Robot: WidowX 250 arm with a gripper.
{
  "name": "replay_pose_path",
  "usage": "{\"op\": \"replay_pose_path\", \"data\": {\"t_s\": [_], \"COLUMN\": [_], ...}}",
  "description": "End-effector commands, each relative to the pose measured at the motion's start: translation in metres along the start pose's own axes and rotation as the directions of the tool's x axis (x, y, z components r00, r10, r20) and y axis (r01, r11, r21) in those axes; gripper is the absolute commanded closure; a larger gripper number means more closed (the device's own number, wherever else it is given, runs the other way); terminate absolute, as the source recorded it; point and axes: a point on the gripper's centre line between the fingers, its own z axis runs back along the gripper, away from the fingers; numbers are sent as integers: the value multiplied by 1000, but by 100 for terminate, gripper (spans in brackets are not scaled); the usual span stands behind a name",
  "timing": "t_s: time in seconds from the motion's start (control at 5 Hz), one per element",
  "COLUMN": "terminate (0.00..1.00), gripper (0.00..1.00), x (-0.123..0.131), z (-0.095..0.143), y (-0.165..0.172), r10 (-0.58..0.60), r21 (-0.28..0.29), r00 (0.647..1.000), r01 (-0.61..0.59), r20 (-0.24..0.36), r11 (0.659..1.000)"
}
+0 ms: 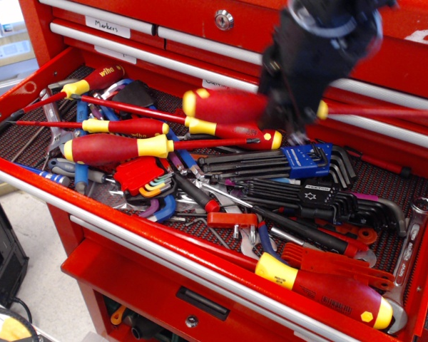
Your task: Pick up red srewdriver
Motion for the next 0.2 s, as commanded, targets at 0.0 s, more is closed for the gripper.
{"op": "replay_pose_path", "data": {"t_s": [0.0], "terminate": [100], "gripper": [100], "x": [-5], "z": [37], "y": [46], "r10": [-63], "r21": [63], "r00": [993], "r01": [57], "r20": [99], "r11": [996]}}
